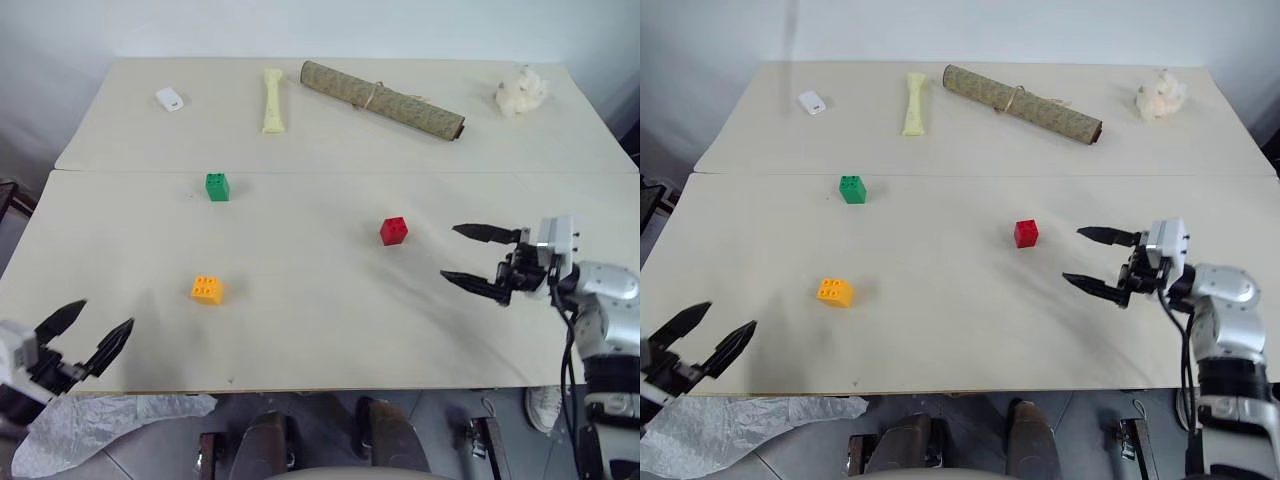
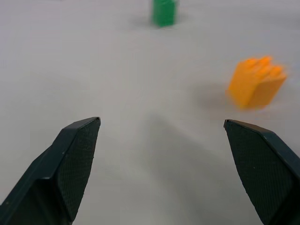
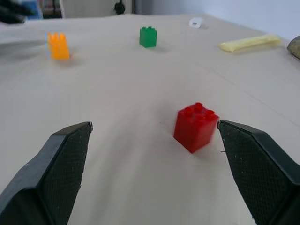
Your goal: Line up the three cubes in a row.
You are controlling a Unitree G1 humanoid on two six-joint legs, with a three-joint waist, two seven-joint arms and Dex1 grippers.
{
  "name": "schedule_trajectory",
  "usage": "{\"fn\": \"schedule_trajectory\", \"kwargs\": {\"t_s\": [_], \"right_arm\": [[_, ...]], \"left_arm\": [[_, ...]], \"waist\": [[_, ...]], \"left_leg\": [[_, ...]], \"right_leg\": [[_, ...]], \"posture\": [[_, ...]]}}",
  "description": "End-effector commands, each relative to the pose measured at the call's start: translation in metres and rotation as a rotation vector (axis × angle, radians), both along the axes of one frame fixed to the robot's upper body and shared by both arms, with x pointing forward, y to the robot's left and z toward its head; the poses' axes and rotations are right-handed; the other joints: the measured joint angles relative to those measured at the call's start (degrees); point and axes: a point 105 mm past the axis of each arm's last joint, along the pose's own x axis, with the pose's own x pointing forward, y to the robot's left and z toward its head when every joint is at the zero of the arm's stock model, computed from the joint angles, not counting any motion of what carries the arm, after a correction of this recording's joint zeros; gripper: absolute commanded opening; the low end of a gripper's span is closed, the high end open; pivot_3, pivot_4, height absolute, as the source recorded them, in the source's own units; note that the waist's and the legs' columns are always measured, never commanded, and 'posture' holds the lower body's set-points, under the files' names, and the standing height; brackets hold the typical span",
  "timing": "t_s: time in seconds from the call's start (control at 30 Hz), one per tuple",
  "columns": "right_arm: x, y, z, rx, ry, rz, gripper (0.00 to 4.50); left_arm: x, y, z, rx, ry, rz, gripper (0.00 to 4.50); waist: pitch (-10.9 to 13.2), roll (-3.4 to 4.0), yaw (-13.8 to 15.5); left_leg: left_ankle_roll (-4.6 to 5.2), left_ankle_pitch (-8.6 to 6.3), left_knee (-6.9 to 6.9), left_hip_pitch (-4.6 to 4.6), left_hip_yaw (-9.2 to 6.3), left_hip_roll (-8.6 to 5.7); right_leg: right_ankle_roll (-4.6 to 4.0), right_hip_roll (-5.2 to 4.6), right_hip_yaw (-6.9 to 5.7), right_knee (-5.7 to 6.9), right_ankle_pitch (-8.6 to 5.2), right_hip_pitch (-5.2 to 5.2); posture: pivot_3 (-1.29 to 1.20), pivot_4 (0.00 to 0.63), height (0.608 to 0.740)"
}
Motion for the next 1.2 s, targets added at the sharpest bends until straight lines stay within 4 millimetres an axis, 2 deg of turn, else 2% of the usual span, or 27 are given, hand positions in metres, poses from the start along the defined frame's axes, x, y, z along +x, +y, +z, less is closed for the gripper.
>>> {"fn": "schedule_trajectory", "kwargs": {"t_s": [0.03, 0.17, 0.3, 0.37, 0.47, 0.53, 0.7, 0.8, 0.97, 1.03, 1.17, 1.2], "right_arm": [[-0.004, 0.002, 0.015, 0.007, -0.073, -0.009, 4.47], [-0.006, 0.003, 0.011, 0.0, -0.061, -0.006, 4.47], [-0.012, 0.005, 0.004, -0.02, -0.034, 0.047, 4.47], [-0.016, 0.006, 0.002, -0.027, -0.022, 0.072, 4.47], [-0.027, 0.011, -0.008, -0.063, 0.013, 0.134, 4.47], [-0.028, 0.013, -0.01, -0.061, 0.017, 0.134, 4.47], [-0.028, 0.014, -0.01, -0.055, 0.026, 0.135, 4.47], [-0.027, 0.015, -0.01, -0.054, 0.028, 0.136, 4.47], [-0.026, 0.018, -0.009, -0.053, 0.042, 0.15, 4.47], [-0.024, 0.019, -0.005, -0.047, 0.026, 0.151, 4.47], [-0.02, 0.021, 0.004, -0.014, -0.012, 0.146, 4.47], [-0.017, 0.024, 0.01, 0.019, -0.02, 0.14, 4.47]], "left_arm": [[-0.003, -0.008, 0.008, -0.018, -0.031, -0.029, 4.5], [0.001, -0.039, 0.005, -0.065, 0.02, -0.175, 4.5], [0.013, -0.06, 0.002, 0.008, 0.029, -0.276, 4.5], [0.024, -0.063, 0.007, 0.029, -0.035, -0.237, 4.5], [0.039, -0.078, 0.01, 0.021, -0.134, -0.144, 4.5], [0.038, -0.094, 0.002, -0.003, -0.133, -0.14, 4.5], [0.036, -0.117, -0.002, -0.023, -0.143, -0.149, 4.5], [0.037, -0.113, 0.001, -0.029, -0.161, -0.127, 4.5], [0.031, -0.102, 0.027, -0.018, -0.19, -0.235, 4.5], [0.044, -0.097, 0.045, 0.068, -0.218, -0.234, 4.5], [0.067, -0.094, 0.07, 0.023, -0.256, -0.19, 4.5], [0.079, -0.094, 0.075, -0.002, -0.258, -0.171, 4.5]], "waist": [[0.0, -0.01, 0.2], [-0.1, -0.12, 0.8], [-0.1, -0.11, 1.3], [-0.1, -0.11, 1.3], [-0.1, -0.15, 1.5], [-0.1, -0.21, 1.4], [-0.1, -0.22, 1.3], [-0.1, -0.22, 1.5], [-0.1, -0.22, 1.4], [-0.1, -0.22, 1.6], [-0.1, -0.21, 1.6], [-0.1, -0.21, 1.5]], "left_leg": [[0.0, 0.0, 0.01, 0.0, -0.01, 0.01], [0.0, 0.0, 0.06, 0.03, -0.11, 0.07], [0.01, -0.01, 0.05, 0.05, -0.08, 0.01], [0.01, -0.01, 0.05, 0.05, -0.03, -0.04], [0.01, -0.01, 0.08, 0.05, -0.08, -0.01], [0.01, -0.01, 0.09, 0.07, -0.08, -0.03], [0.01, -0.01, 0.08, 0.17, -0.04, 0.01], [0.01, -0.01, 0.08, 0.24, -0.09, 0.03], [0.02, -0.03, 0.07, 0.32, -0.16, 0.1], [0.02, -0.03, 0.06, 0.35, -0.14, 0.12], [0.03, -0.03, 0.12, 0.43, -0.15, 0.09], [0.03, -0.03, 0.11, 0.46, -0.13, 0.11]], "right_leg": [[-0.03, 0.0, 0.01, 0.0, 0.02, 0.0], [-0.06, -0.02, 0.04, 0.04, 0.03, 0.01], [-0.09, 0.02, 0.07, 0.03, 0.03, 0.0], [-0.1, 0.05, 0.06, 0.03, 0.02, 0.0], [-0.12, 0.03, 0.05, 0.04, 0.04, 0.03], [-0.12, 0.04, 0.02, 0.02, 0.05, 0.08], [-0.14, 0.1, 0.08, 0.04, 0.06, 0.07], [-0.18, 0.09, 0.15, 0.07, 0.08, 0.09], [-0.21, 0.07, 0.22, 0.09, 0.07, 0.1], [-0.22, 0.06, 0.25, 0.1, 0.07, 0.1], [-0.22, 0.02, 0.33, 0.26, 0.07, 0.16], [-0.22, 0.02, 0.37, 0.28, 0.07, 0.17]], "posture": [[0.0, 0.15, 0.74], [0.0, 0.15, 0.74], [0.0, 0.15, 0.74], [0.0, 0.15, 0.74], [0.0, 0.15, 0.74], [0.0, 0.15, 0.74], [0.0, 0.15, 0.74], [0.0, 0.15, 0.74], [0.0, 0.15, 0.74], [0.0, 0.15, 0.74], [0.0, 0.15, 0.74], [0.0, 0.15, 0.74]]}}
